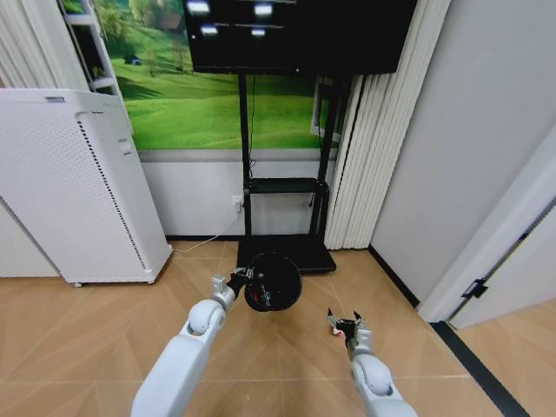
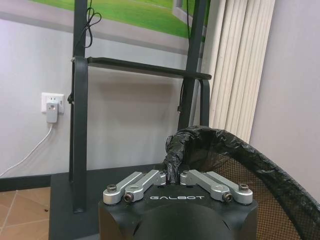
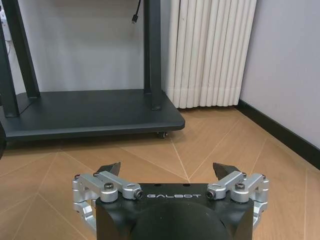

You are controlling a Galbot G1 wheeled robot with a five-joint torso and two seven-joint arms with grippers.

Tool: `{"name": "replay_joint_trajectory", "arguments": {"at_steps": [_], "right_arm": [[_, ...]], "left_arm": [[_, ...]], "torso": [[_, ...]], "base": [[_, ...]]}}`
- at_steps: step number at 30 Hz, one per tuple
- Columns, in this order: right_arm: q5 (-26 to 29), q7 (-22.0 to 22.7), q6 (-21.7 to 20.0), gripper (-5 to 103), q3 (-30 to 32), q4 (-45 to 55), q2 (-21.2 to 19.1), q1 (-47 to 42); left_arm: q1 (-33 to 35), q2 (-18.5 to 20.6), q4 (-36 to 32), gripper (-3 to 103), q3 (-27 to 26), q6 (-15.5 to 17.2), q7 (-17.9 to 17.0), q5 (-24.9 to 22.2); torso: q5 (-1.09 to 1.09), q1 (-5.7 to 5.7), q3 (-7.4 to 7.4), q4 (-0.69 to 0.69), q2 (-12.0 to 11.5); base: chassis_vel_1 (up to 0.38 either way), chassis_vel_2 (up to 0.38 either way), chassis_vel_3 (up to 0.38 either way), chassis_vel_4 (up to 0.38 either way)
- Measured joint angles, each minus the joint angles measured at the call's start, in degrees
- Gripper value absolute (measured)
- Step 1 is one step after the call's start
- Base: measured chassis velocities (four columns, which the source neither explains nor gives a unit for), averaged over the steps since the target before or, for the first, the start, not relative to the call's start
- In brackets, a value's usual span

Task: Pick up the trash bin and place the garbage on the floor into it.

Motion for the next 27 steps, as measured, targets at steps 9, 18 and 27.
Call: {"name": "replay_joint_trajectory", "arguments": {"at_steps": [9, 18, 27], "right_arm": [[-1.54, -0.31, 0.51, 100, -0.12, -0.32, 0.19, -0.39], [-2.64, -0.85, 0.9, 100, -0.47, -0.88, 0.32, -2.25], [-1.52, -1.06, 0.86, 100, -0.23, -0.53, 0.24, -3.17]], "left_arm": [[0.81, -0.08, -0.53, 7, 0.08, 0.08, -0.02, 0.16], [1.38, -0.08, -1.27, 7, 0.06, 0.15, -0.21, 0.27], [1.74, -0.54, -1.45, 7, 0.31, 0.17, -0.23, 0.58]], "torso": [[0.01, -0.01, 0.0, 0.04, 0.0], [0.01, 0.01, 0.02, 0.04, -0.01], [0.01, -0.02, -0.01, 0.02, -0.01]], "base": [[-0.101, 0.08, 0.103, -0.086], [-0.15, 0.147, 0.134, -0.136], [0.004, -0.05, -0.011, 0.063]]}}
